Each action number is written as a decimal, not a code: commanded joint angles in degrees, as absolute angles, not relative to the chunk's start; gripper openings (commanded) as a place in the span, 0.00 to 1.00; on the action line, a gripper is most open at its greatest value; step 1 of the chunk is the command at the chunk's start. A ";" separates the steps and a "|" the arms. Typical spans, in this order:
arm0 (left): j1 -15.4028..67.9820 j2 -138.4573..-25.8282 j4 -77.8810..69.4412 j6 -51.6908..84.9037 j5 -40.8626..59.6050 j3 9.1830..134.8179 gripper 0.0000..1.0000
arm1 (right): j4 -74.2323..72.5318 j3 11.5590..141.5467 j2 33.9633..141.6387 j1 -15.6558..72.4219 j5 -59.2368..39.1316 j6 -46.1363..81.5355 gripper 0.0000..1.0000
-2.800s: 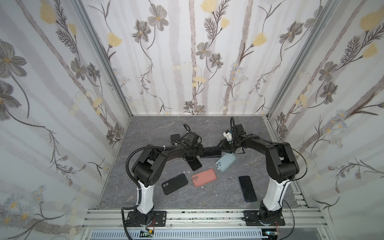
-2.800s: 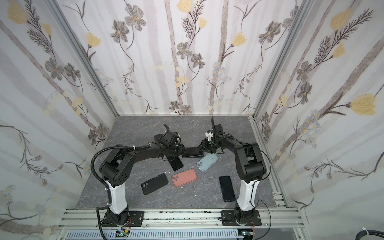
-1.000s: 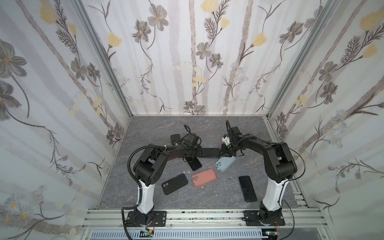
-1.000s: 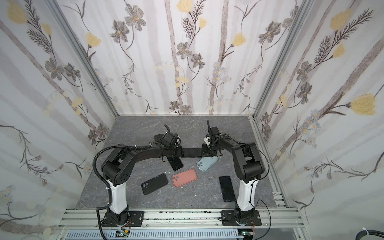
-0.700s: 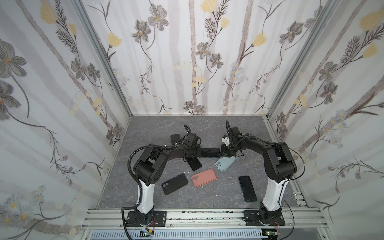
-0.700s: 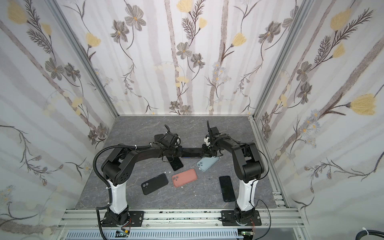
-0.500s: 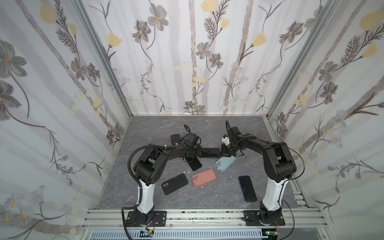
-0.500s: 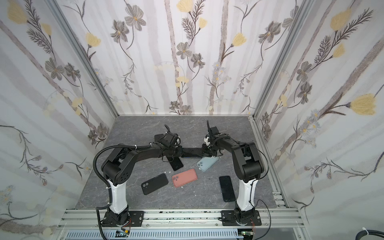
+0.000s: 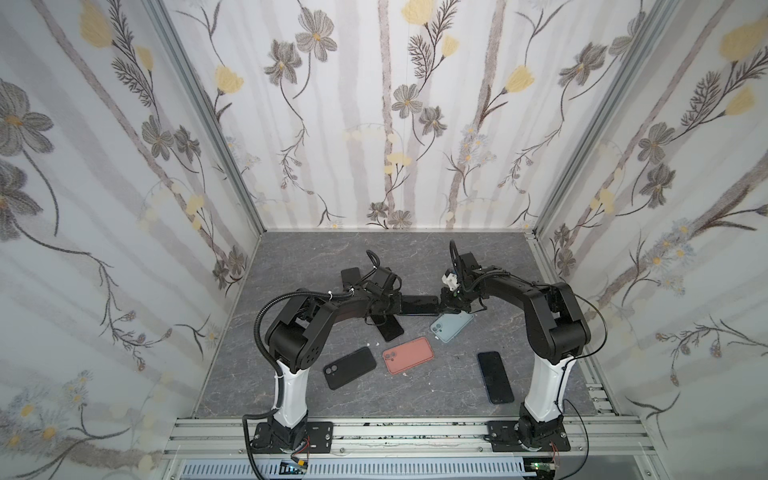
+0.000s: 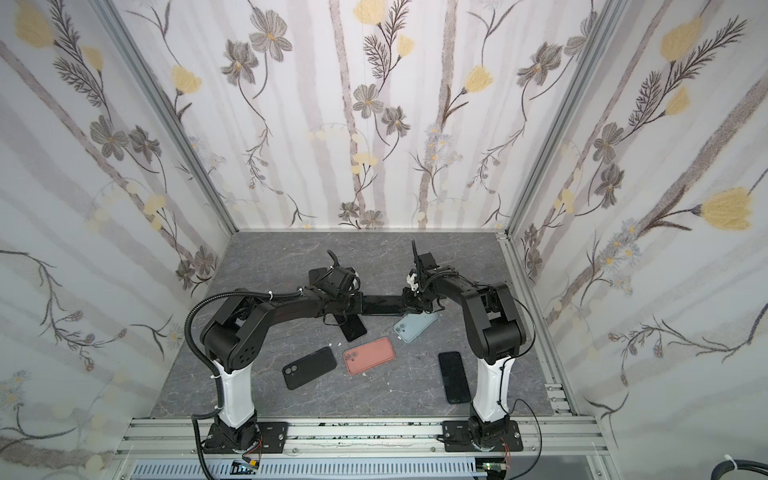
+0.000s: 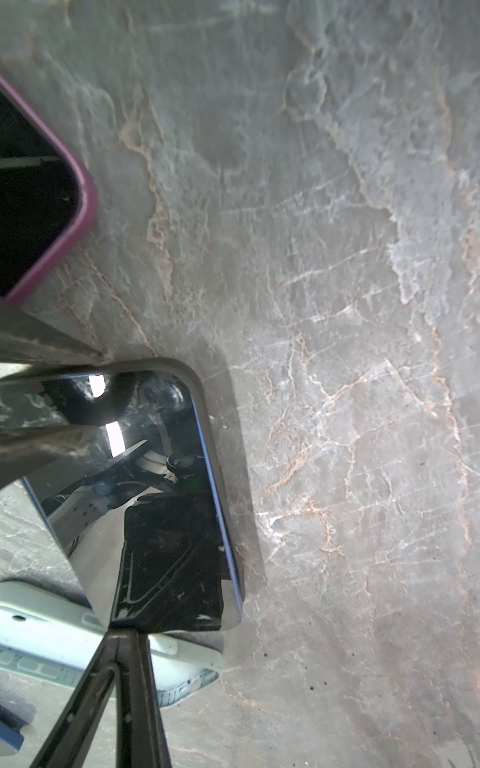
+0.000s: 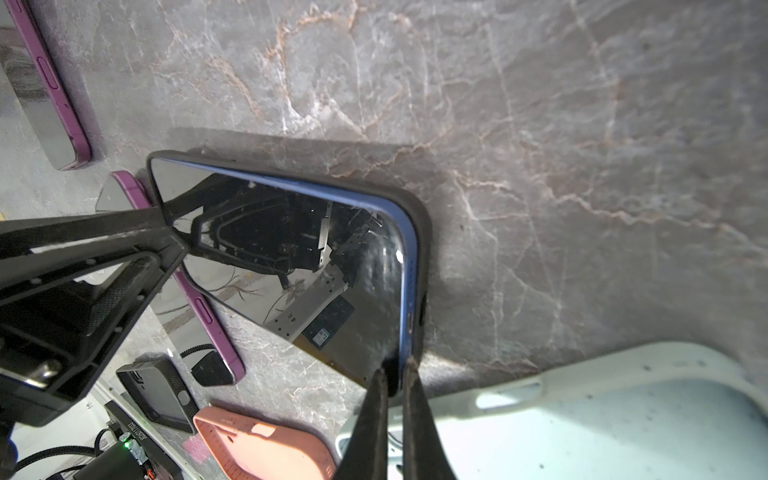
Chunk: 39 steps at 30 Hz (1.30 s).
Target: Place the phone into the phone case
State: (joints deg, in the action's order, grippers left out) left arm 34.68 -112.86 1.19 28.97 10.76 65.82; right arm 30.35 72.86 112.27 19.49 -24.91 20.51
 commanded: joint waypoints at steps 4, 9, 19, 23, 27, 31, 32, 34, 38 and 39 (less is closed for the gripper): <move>34.80 -112.76 5.27 28.99 10.31 64.95 0.25 | 32.72 73.64 110.43 20.58 -18.09 20.04 0.13; 34.71 -113.13 5.02 29.05 11.25 64.86 0.25 | 33.21 73.90 110.47 20.74 -17.24 19.94 0.14; 34.79 -112.77 5.36 28.80 11.16 64.99 0.25 | 32.91 73.08 113.22 22.07 -16.93 19.60 0.11; 34.75 -112.75 5.46 28.73 11.05 65.14 0.25 | 33.18 72.78 113.47 22.26 -15.05 19.77 0.09; 34.70 -112.71 5.45 28.60 10.90 65.06 0.25 | 33.27 72.01 113.94 22.47 -13.54 19.82 0.09; 34.67 -112.70 5.36 28.51 10.90 64.95 0.25 | 33.10 71.15 114.99 22.42 -12.60 19.69 0.09; 34.70 -112.72 5.32 28.57 10.90 64.93 0.25 | 33.05 71.09 115.28 22.46 -12.57 19.69 0.09; 34.71 -112.76 5.27 28.55 10.96 65.02 0.25 | 32.89 71.02 115.64 22.52 -12.52 19.69 0.09; 34.54 -112.52 5.36 28.47 10.99 65.04 0.25 | 32.92 71.35 115.82 22.59 -12.51 19.86 0.10; 34.57 -112.50 5.38 28.42 10.94 65.00 0.25 | 32.88 71.51 115.54 22.59 -12.46 19.95 0.10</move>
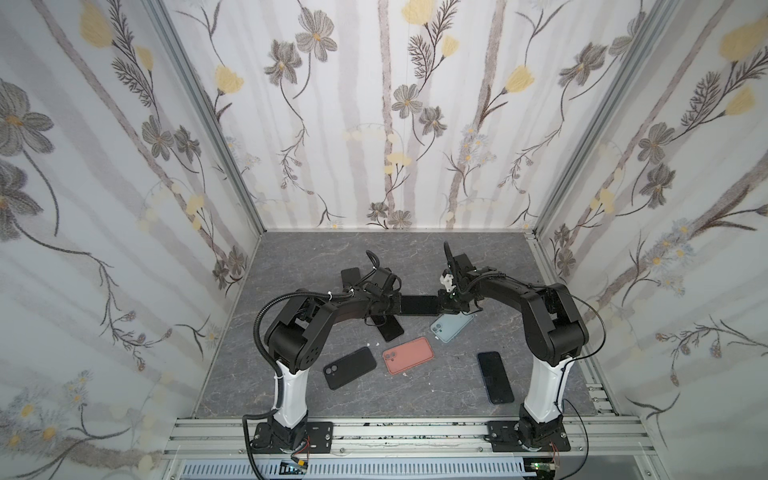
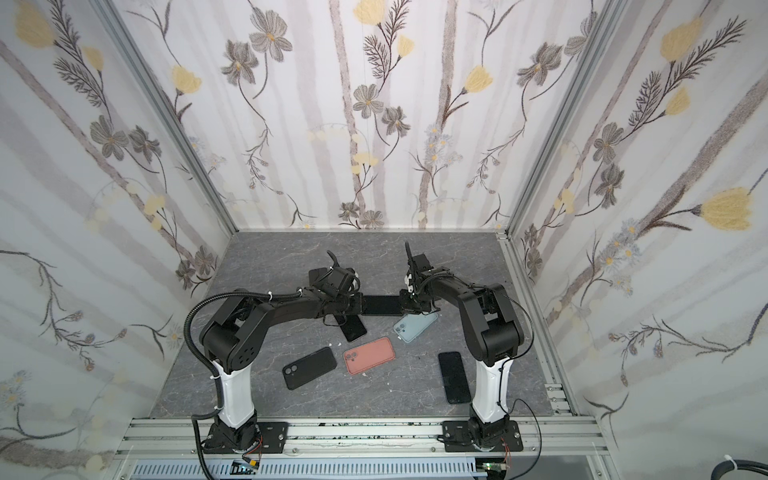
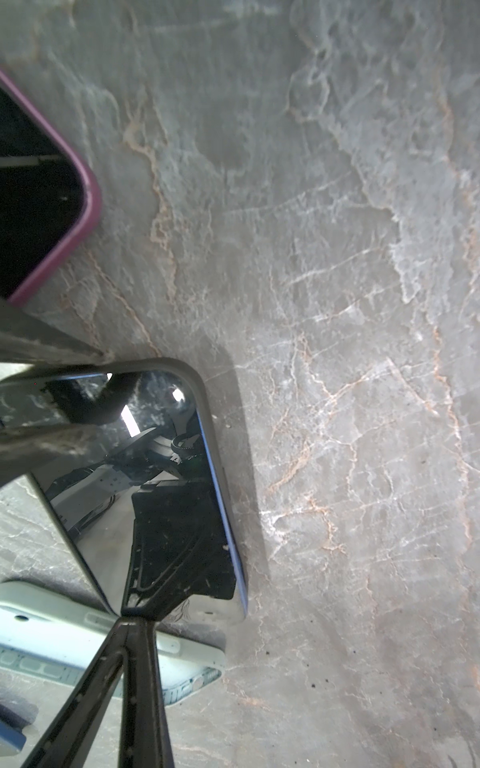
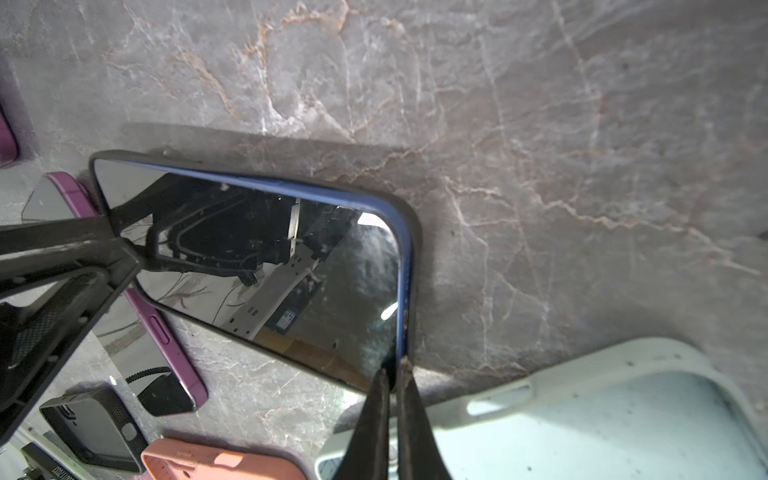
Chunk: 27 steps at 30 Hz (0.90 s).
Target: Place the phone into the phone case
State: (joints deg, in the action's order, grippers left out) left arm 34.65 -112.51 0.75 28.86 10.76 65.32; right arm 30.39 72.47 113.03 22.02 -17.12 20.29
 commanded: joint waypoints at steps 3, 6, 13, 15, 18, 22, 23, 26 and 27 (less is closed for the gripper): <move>34.45 -112.36 5.36 28.42 10.95 65.04 0.24 | 33.46 72.29 114.84 22.59 -11.83 20.13 0.13; 34.32 -111.53 5.12 28.60 10.98 65.00 0.24 | 34.18 73.37 113.60 22.71 -11.28 20.08 0.16; 33.80 -109.37 6.35 28.70 11.06 67.61 0.24 | 35.87 76.61 108.96 22.85 -9.72 20.08 0.31; 33.73 -109.12 6.91 28.44 11.16 68.74 0.24 | 36.44 77.64 108.00 22.92 -9.27 20.02 0.32; 33.56 -109.24 7.90 27.97 11.22 70.50 0.25 | 36.85 78.63 107.00 22.92 -8.84 19.78 0.32; 33.18 -109.34 8.68 27.80 11.42 72.20 0.27 | 36.96 79.85 106.48 22.78 -9.36 19.26 0.29; 33.11 -109.50 8.70 27.81 11.43 72.41 0.27 | 37.04 80.21 106.72 22.84 -9.54 19.03 0.28; 32.98 -110.03 9.00 27.78 11.59 73.34 0.27 | 37.00 81.40 107.76 22.72 -9.98 18.29 0.24; 32.94 -110.30 9.13 27.85 11.69 73.61 0.27 | 37.10 81.75 108.38 22.68 -10.18 18.12 0.22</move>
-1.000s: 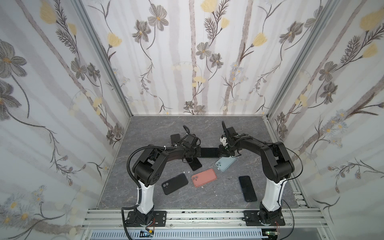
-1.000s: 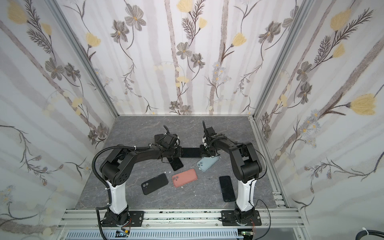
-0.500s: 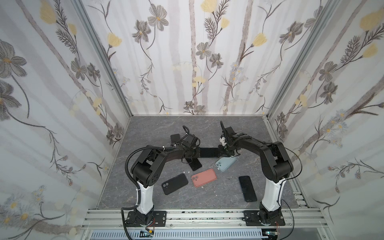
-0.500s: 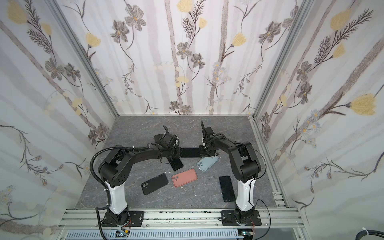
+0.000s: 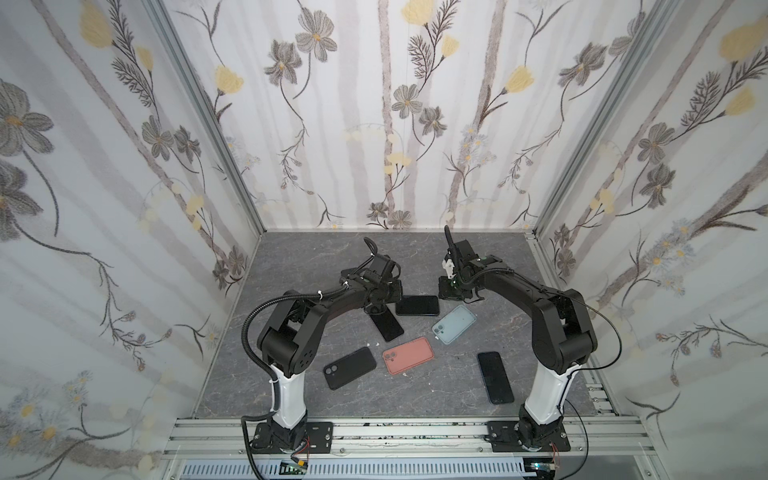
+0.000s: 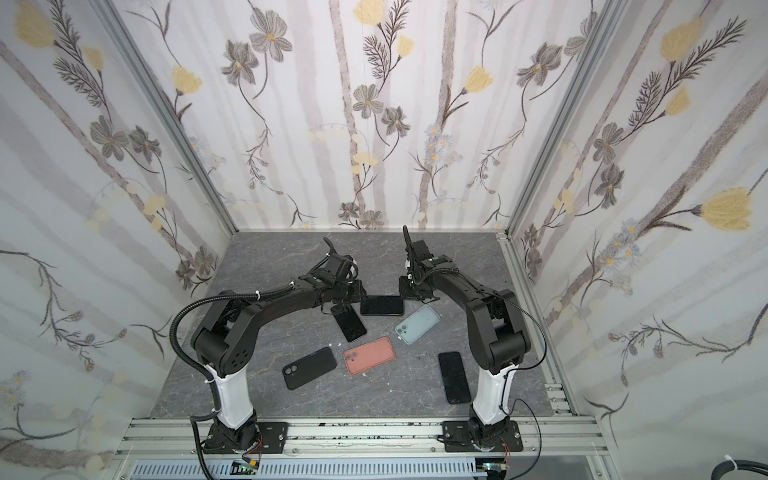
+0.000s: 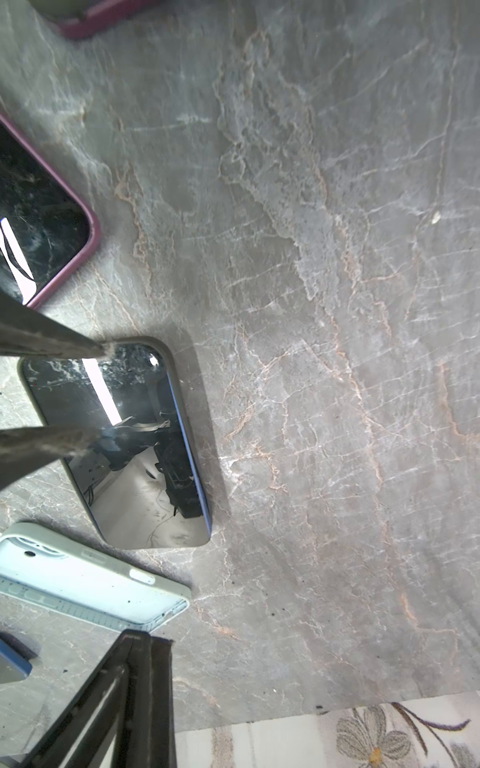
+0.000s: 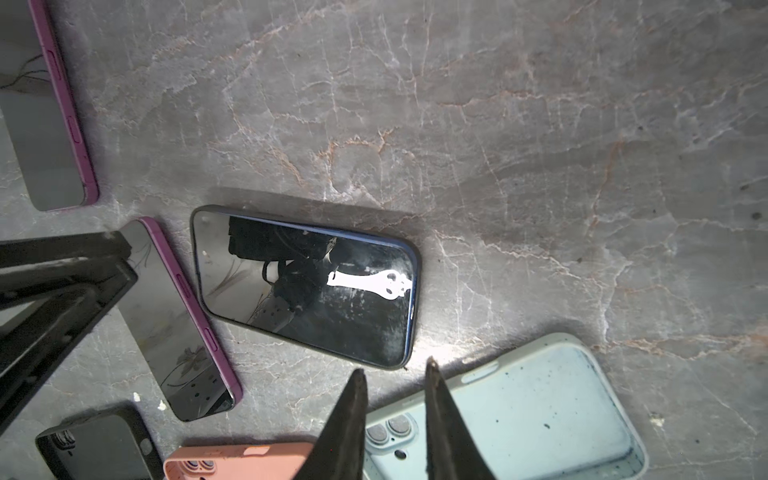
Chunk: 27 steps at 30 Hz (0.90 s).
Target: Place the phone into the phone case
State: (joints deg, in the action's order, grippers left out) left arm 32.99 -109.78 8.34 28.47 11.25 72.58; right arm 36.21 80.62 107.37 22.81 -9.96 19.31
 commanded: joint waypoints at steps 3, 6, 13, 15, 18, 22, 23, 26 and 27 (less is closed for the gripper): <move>32.85 -111.00 9.49 27.80 11.90 73.74 0.27 | 37.15 82.98 110.03 22.54 -10.90 17.54 0.18; 32.80 -111.52 9.80 27.69 11.95 73.74 0.26 | 37.14 84.01 111.70 22.58 -11.35 17.09 0.16; 32.70 -112.56 9.68 27.44 11.95 73.10 0.26 | 37.07 84.97 115.16 22.07 -11.68 16.44 0.13; 32.71 -112.87 9.58 27.52 12.04 72.95 0.26 | 37.07 84.99 116.03 21.79 -11.86 16.35 0.13; 32.75 -113.24 9.26 27.82 12.12 72.69 0.25 | 37.04 85.09 116.62 21.63 -11.83 16.17 0.13; 32.78 -113.82 8.98 28.02 12.39 72.63 0.24 | 37.05 85.17 117.40 21.39 -12.30 15.79 0.12; 32.91 -114.07 8.97 28.01 12.47 72.68 0.24 | 37.09 85.17 117.67 21.29 -12.55 15.72 0.11; 32.79 -114.51 8.89 28.04 12.47 72.66 0.23 | 37.32 85.13 118.24 21.22 -12.99 15.39 0.10; 32.78 -114.56 8.88 27.91 12.32 72.63 0.23 | 37.32 85.16 118.38 21.19 -13.23 15.38 0.10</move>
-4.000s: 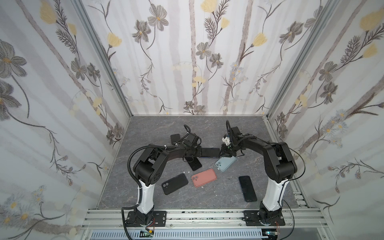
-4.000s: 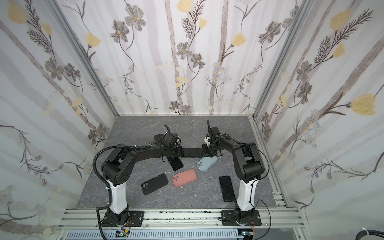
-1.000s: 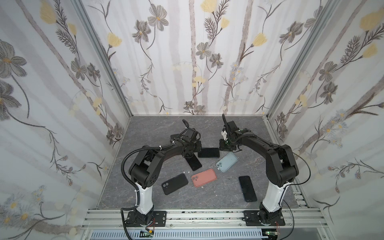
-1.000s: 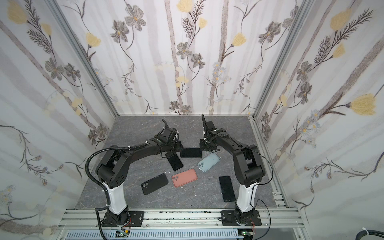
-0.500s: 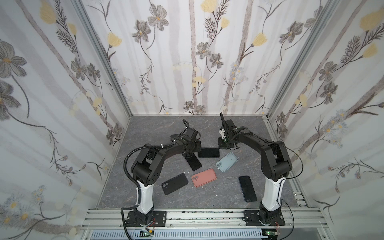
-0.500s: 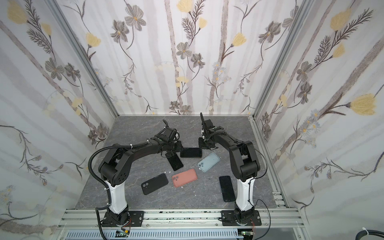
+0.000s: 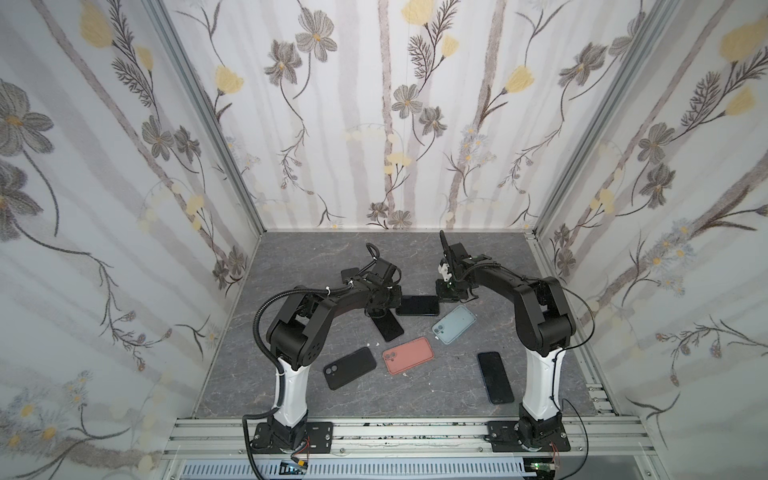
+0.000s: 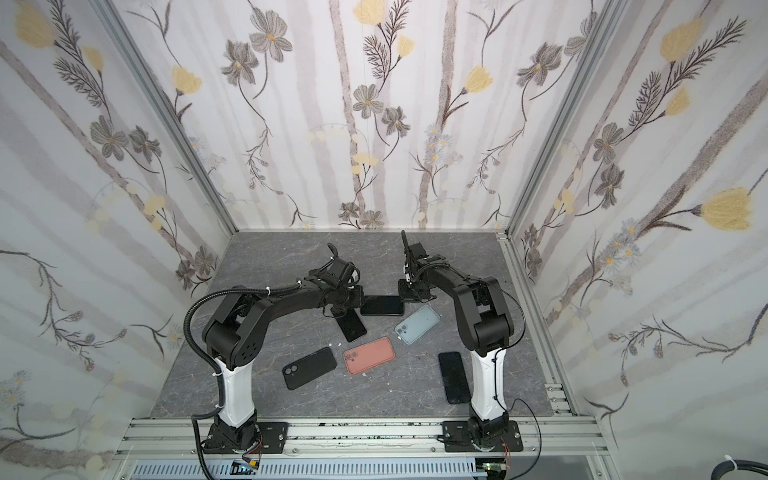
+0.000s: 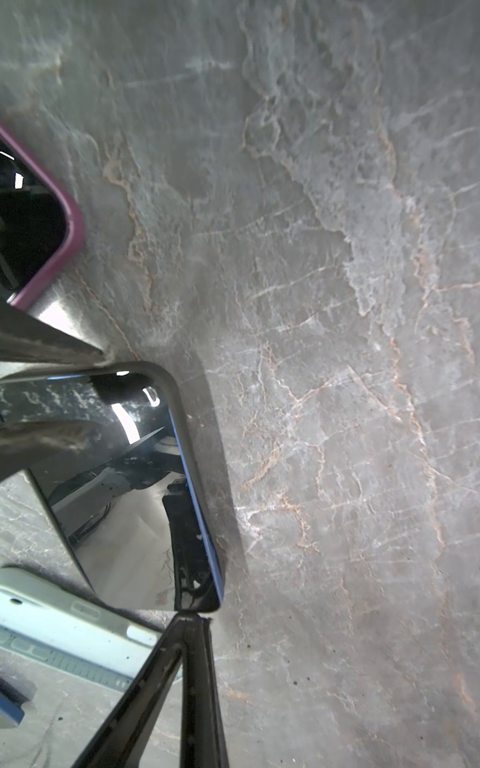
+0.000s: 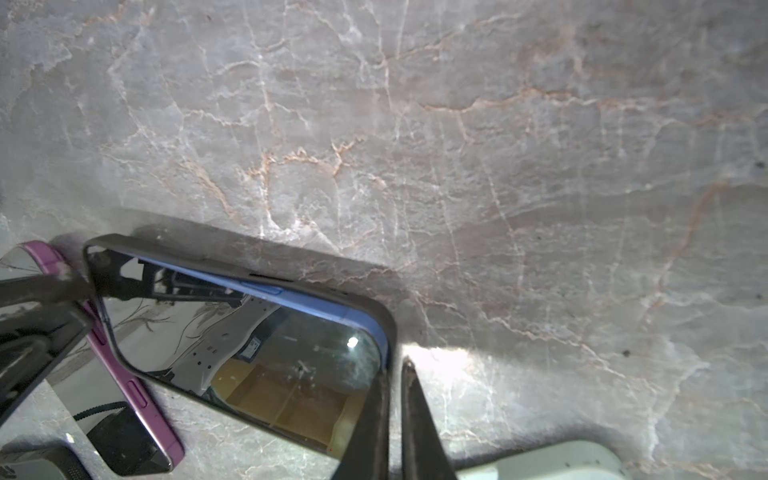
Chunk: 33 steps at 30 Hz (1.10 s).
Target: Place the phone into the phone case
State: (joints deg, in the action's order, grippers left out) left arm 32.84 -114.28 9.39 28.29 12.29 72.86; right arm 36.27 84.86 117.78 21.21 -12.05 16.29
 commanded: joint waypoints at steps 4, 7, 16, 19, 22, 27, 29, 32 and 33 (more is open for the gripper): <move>32.78 -114.85 8.97 27.75 12.07 72.60 0.23 | 37.32 85.17 118.75 21.14 -13.49 15.29 0.10; 32.76 -114.97 8.88 27.67 12.04 72.39 0.22 | 37.31 85.17 118.61 21.08 -13.62 15.30 0.10; 32.59 -114.52 8.74 27.44 11.64 71.89 0.22 | 38.12 86.19 115.76 21.21 -12.92 15.77 0.12; 32.60 -114.50 8.79 27.37 11.77 71.98 0.22 | 38.58 86.74 116.33 21.26 -13.07 15.57 0.14; 32.52 -114.41 8.89 27.26 11.73 72.05 0.22 | 38.66 87.10 117.24 21.27 -13.73 15.50 0.14; 32.42 -114.36 9.05 27.04 11.58 71.90 0.22 | 38.49 87.45 118.32 21.70 -15.00 15.42 0.12; 32.40 -114.47 9.04 26.98 11.65 71.79 0.22 | 38.49 87.45 118.64 21.79 -15.04 15.47 0.12; 32.43 -114.42 8.91 26.99 11.85 71.54 0.22 | 38.67 87.42 119.04 21.75 -14.77 15.46 0.11; 32.39 -114.43 8.89 26.98 11.77 71.54 0.22 | 38.68 87.42 119.14 21.74 -14.64 15.43 0.11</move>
